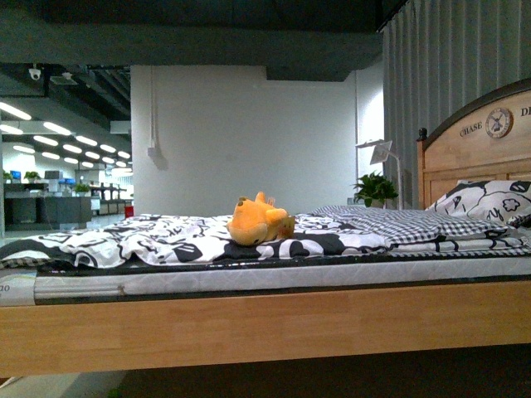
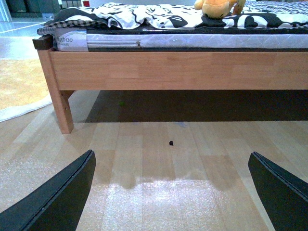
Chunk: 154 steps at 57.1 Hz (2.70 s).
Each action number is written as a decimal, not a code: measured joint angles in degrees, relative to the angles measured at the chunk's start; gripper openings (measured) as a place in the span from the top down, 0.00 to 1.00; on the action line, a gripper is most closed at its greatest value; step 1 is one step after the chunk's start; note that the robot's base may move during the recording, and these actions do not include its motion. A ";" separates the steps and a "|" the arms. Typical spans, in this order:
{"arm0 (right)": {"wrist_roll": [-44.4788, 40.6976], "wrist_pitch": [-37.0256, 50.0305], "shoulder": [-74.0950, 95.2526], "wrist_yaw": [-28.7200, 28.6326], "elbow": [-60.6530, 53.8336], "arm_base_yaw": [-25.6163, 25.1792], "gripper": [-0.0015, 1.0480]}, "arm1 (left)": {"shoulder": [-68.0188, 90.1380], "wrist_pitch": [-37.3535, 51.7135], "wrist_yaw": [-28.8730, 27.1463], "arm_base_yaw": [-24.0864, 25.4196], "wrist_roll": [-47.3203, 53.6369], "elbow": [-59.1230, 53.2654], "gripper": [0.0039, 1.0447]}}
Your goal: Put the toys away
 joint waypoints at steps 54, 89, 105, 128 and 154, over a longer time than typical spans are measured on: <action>0.00 0.00 0.00 0.13 0.00 0.00 0.06 | 0.00 0.00 0.00 0.00 0.00 0.00 0.06; 0.00 0.00 0.00 0.20 0.00 0.00 0.06 | 0.00 0.00 0.04 0.00 0.00 0.00 0.06; 0.00 0.00 0.00 0.17 0.00 0.00 0.06 | 0.00 0.00 0.02 0.00 0.00 0.00 0.06; 0.00 0.00 0.00 0.20 0.00 0.00 0.06 | 0.00 0.00 0.09 0.00 0.00 0.00 0.06; 0.00 0.00 0.00 0.42 0.00 0.00 0.06 | 0.00 0.00 0.20 0.02 0.00 0.00 0.06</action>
